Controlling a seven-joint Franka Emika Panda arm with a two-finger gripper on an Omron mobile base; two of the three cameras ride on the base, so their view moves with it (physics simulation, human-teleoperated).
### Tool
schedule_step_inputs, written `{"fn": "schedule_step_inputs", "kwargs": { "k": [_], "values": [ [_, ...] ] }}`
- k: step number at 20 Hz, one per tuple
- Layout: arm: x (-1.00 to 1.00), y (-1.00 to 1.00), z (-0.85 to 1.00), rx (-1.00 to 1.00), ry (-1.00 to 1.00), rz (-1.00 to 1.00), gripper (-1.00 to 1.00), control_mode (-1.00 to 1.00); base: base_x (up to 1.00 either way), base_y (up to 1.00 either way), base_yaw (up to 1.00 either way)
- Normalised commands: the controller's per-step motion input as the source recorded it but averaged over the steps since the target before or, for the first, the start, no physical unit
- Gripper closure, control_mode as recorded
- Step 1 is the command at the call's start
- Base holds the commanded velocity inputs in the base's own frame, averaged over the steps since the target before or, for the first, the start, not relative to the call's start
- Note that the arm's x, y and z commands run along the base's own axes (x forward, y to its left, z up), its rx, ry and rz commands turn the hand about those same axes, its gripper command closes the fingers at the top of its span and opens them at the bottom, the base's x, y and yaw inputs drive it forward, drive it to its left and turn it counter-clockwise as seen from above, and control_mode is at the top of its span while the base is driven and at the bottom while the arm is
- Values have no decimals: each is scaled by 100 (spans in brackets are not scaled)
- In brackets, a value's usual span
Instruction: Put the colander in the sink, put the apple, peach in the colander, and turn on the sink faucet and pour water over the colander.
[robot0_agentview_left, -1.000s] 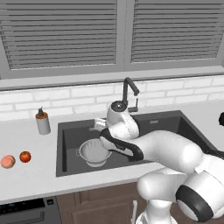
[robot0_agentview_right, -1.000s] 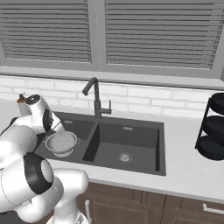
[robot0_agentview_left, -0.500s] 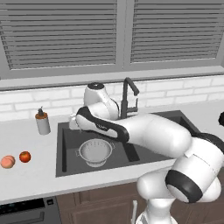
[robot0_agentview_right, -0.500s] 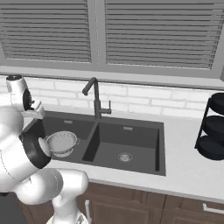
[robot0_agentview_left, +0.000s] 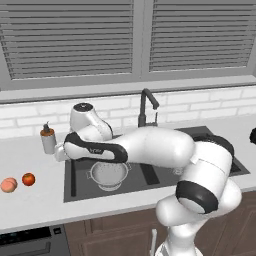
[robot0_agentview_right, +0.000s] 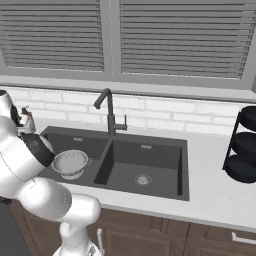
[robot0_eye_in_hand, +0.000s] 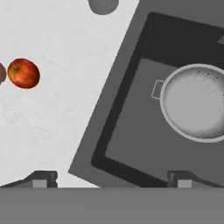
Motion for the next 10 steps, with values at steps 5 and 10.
{"fn": "schedule_step_inputs", "kwargs": {
  "k": [5,10],
  "values": [
    [0,65,-29,0,-15,20,-100,-100,0,0,0],
    [15,88,-12,1,-11,21,-100,-100,0,0,0]
  ]
}}
